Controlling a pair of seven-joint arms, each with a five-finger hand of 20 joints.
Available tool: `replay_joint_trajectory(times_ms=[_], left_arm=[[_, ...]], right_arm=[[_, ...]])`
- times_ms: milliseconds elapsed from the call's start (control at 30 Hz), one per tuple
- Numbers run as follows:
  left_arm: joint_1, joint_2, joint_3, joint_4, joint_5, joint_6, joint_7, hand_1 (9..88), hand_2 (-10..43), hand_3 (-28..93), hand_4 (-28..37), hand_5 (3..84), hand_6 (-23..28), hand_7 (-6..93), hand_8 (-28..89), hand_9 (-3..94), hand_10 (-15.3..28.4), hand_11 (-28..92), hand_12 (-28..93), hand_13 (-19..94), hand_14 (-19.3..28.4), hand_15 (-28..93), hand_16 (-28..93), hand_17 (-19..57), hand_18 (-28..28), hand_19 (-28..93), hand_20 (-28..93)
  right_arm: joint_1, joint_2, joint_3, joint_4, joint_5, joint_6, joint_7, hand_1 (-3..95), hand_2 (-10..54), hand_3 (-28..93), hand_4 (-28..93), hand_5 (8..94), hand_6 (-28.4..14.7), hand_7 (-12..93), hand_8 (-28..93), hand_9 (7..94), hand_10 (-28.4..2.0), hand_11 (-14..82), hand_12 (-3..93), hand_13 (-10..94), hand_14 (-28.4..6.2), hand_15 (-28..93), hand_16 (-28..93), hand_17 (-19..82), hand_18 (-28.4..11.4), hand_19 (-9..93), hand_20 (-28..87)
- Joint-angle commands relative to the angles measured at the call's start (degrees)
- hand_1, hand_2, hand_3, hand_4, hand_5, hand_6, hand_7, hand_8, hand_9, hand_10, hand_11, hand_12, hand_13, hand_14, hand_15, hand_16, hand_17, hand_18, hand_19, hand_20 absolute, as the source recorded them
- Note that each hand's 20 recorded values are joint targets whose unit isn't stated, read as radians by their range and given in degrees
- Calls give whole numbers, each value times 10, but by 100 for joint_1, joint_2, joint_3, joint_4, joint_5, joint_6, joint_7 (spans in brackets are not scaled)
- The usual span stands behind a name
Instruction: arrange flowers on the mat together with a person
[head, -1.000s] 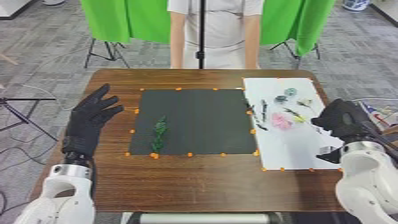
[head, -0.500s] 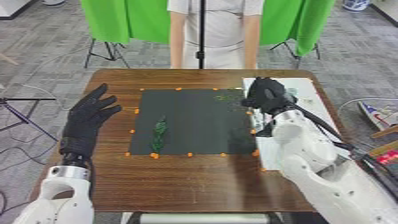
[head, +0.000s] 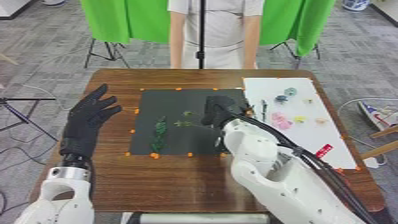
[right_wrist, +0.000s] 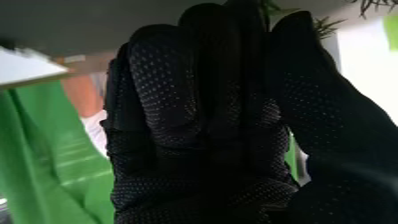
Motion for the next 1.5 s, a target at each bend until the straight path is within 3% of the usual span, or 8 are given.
replay_joint_trajectory(times_ms=[33,300,567,633,800,1067,1167,1500], left_arm=[[2,11,45,-7,10,1,-91,232,70,788,-272,351,69,98,-77,356,182,228,94,272,259,474,-78,-88,278,462,82],[11,51,59,-21,5,10,-128,232,70,788,-272,351,69,97,-77,357,183,228,93,273,259,476,-78,-88,278,461,83],[9,29,15,-29,46,-6,-211,232,69,789,-272,351,70,98,-77,356,183,227,93,273,258,474,-78,-88,277,462,83],[-14,67,57,-19,12,15,-175,232,70,789,-272,351,69,98,-77,357,183,227,93,273,258,475,-78,-88,277,462,83],[-49,79,83,-2,4,13,-154,233,70,789,-272,351,69,99,-77,357,183,228,94,272,259,474,-78,-88,276,461,84],[-50,82,118,9,-8,7,-129,233,70,789,-272,352,70,99,-77,357,183,227,93,272,259,475,-78,-88,273,461,85],[-19,82,88,-8,-20,61,-111,233,70,789,-272,353,70,99,-77,357,182,228,93,272,259,475,-78,-88,272,461,86],[-69,62,89,15,7,8,-150,233,70,790,-272,354,71,98,-77,357,182,227,93,273,258,475,-77,-87,271,461,89]], right_arm=[[64,-240,-522,240,-297,185,196,511,-95,647,-232,874,16,204,58,860,-115,349,224,791,-84,599,199,396,-209,889,97],[132,-409,-734,284,-533,-39,550,493,-91,643,-207,892,10,202,76,881,-126,353,216,803,-101,607,200,385,-226,897,88],[99,-555,-744,206,-525,-330,828,453,-46,673,-201,927,2,175,67,910,-136,348,221,825,-114,620,201,394,-250,929,82],[92,-594,-754,198,-559,-435,757,441,-34,677,-199,928,2,172,44,908,-136,347,224,825,-114,621,201,394,-251,931,81],[55,-638,-749,172,-394,-427,745,417,-27,661,-193,871,-8,163,28,897,-141,343,223,813,-118,624,200,387,-253,932,77],[96,-690,-802,200,-394,-232,804,384,-7,664,-190,870,-3,169,-98,899,-138,343,216,816,-116,623,191,391,-253,932,72],[97,-732,-754,153,-277,-204,810,378,-5,659,-190,870,-5,170,-104,908,-135,339,212,831,-111,609,186,402,-252,932,75],[-2,-849,-659,63,-197,-63,842,369,-5,661,-190,882,-5,164,-107,931,-130,312,205,875,-101,549,190,412,-249,932,69]])
